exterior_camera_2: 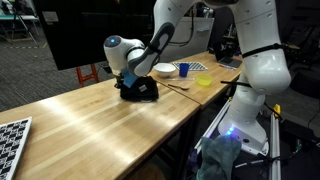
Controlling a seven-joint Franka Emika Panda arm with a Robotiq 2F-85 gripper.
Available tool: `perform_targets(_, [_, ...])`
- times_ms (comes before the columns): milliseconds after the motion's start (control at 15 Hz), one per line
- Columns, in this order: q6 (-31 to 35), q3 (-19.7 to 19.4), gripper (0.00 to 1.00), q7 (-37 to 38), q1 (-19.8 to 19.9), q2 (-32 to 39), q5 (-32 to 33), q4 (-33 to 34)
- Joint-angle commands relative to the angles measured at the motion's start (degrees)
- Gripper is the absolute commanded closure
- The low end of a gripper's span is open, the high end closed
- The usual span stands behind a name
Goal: Use the black towel to wipe the table.
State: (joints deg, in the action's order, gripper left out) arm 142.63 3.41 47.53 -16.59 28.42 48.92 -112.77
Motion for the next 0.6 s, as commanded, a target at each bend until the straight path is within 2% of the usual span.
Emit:
perform_targets(0, [1.1,0.2,0.71,-1.6,-0.5,3.9,-2.1,1.6])
perform_targets(533, [-4.2,0.5,0.34,-5.5,-0.8,-0.3,-5.1,0.2])
